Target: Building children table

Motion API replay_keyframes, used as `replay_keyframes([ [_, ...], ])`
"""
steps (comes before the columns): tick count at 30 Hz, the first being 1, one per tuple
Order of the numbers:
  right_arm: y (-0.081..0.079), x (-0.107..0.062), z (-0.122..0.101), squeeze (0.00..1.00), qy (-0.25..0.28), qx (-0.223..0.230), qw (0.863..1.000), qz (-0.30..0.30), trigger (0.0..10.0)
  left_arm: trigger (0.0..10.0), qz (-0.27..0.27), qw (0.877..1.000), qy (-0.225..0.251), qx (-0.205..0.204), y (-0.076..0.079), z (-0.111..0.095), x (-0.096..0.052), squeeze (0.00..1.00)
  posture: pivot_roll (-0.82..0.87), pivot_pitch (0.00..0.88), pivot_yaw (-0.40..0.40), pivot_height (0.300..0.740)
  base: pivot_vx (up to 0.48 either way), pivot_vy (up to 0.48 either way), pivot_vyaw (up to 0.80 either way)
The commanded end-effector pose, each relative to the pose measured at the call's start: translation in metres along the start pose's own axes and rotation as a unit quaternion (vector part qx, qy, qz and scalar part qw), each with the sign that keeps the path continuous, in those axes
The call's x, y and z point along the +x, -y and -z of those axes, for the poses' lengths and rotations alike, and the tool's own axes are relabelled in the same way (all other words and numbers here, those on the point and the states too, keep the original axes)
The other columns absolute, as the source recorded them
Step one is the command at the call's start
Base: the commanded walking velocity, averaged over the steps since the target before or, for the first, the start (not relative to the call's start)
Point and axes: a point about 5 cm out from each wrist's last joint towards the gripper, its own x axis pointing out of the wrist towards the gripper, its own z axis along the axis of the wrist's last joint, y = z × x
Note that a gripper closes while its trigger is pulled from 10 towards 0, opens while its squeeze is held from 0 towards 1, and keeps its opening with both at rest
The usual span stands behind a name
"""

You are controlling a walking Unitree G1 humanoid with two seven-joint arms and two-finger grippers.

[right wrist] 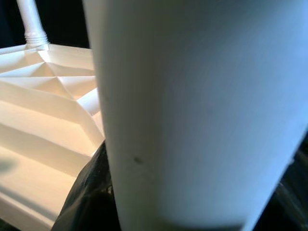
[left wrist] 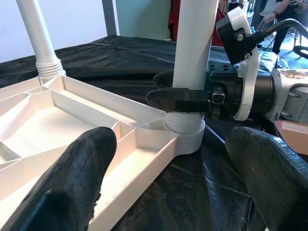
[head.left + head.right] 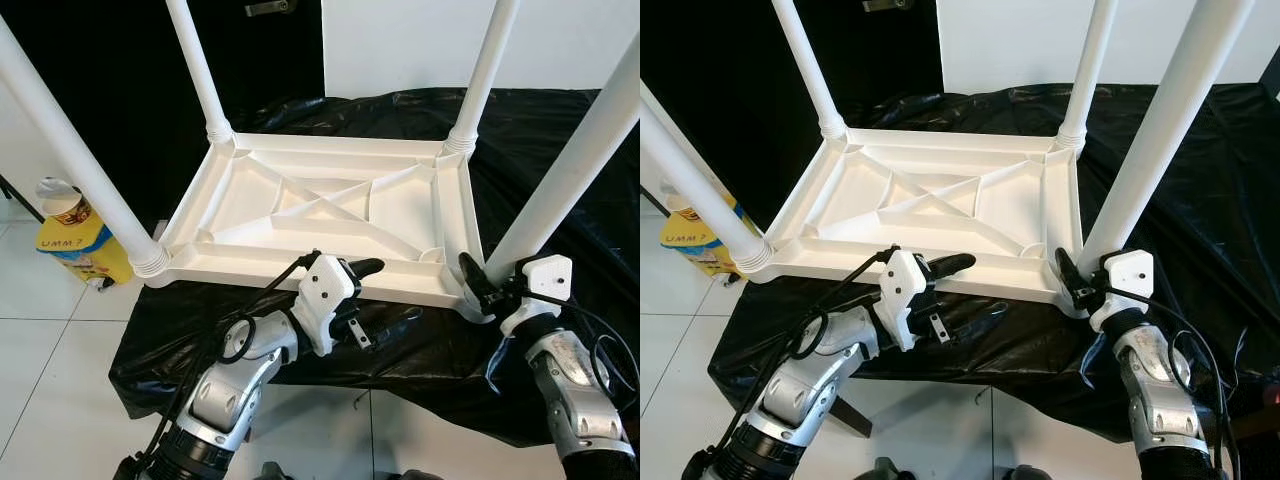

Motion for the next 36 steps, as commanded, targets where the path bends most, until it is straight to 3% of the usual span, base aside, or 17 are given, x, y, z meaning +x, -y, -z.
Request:
replay_keyframes([
  [1,-0.004,-0.01,0.024,0.0,-0.06,0.029,0.998,0.012,10.0,10.0,0.011,1.0,-0.006,-0.007,0.001,0.002,0.0,0.0,0.03,0.068,0.049,0.74,0.0,0.0,0.0],
  [5,-0.006,-0.01,0.031,0.0,-0.069,0.064,0.995,0.035,10.0,10.0,0.012,1.0,-0.006,-0.005,0.001,0.002,0.0,0.0,0.03,0.063,0.057,0.74,0.0,0.0,0.0],
  [12,-0.008,-0.008,0.03,0.0,-0.064,0.046,0.996,0.03,10.0,10.0,0.013,1.0,-0.006,-0.006,0.001,0.002,0.0,0.0,0.03,0.062,0.059,0.74,0.0,0.0,0.0],
  [18,-0.009,-0.005,0.029,0.0,-0.059,0.05,0.995,0.06,10.0,10.0,0.014,1.0,-0.005,-0.005,0.0,0.001,0.0,0.0,0.03,0.059,0.057,0.74,0.0,0.0,0.0],
  [20,-0.015,-0.004,0.031,0.0,-0.059,0.085,0.991,0.089,10.0,10.0,0.012,1.0,-0.005,-0.004,0.0,0.001,0.0,0.0,0.03,0.055,0.053,0.74,0.0,0.0,0.0],
  [25,-0.019,-0.005,0.034,0.0,-0.06,0.118,0.983,0.128,10.0,10.0,0.009,1.0,-0.005,-0.003,0.0,0.001,0.0,0.0,0.04,0.054,0.053,0.74,0.0,0.0,0.0],
  [35,-0.02,-0.006,0.034,0.0,-0.058,0.116,0.977,0.167,10.0,10.0,0.01,1.0,-0.004,-0.002,0.001,0.001,-0.001,0.0,0.03,0.054,0.057,0.74,0.0,0.0,0.0],
  [36,-0.019,-0.008,0.035,0.0,-0.064,0.113,0.968,0.213,10.0,10.0,0.012,1.0,-0.004,-0.002,0.001,0.001,-0.001,0.0,0.03,0.054,0.057,0.74,0.0,0.0,0.0],
])
